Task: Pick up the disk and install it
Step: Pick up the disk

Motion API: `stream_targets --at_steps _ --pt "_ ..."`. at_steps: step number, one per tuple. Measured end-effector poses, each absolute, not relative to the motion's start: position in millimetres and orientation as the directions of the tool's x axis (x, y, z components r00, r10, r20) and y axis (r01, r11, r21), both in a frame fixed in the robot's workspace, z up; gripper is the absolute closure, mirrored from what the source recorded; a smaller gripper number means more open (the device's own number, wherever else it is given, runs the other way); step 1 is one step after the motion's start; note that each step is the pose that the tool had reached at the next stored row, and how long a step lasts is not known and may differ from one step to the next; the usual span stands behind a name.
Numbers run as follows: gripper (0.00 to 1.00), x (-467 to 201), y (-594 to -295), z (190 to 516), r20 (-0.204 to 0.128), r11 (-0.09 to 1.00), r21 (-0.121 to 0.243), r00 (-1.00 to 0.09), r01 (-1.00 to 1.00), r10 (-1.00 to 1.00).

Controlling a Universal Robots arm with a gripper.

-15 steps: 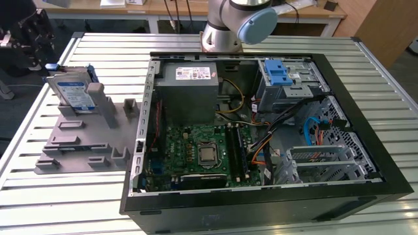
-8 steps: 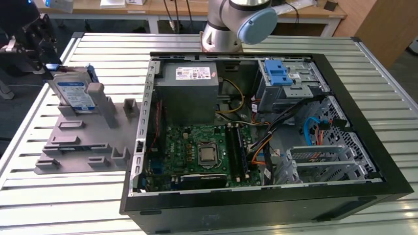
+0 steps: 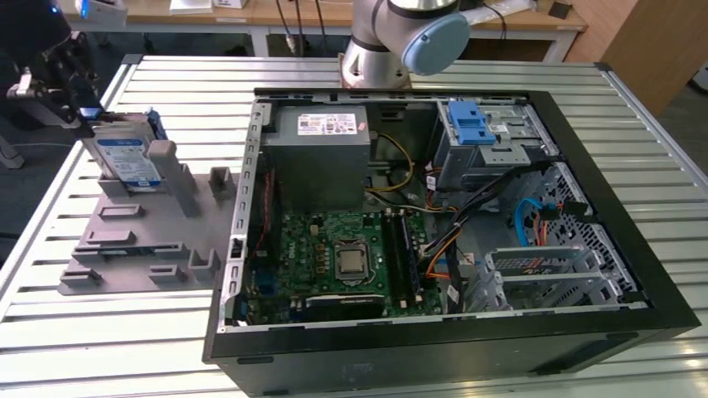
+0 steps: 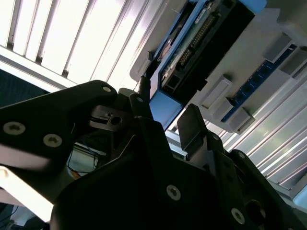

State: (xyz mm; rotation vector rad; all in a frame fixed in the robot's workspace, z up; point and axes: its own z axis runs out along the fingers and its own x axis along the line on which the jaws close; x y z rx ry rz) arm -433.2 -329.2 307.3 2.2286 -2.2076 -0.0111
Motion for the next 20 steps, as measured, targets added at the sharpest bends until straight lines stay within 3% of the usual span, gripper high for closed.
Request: stream_targets --at_steps 20 --pt "0.49 -431.4 -329.2 289.7 -0.002 -0.009 0.028 0.009 -1.000 -1.000"
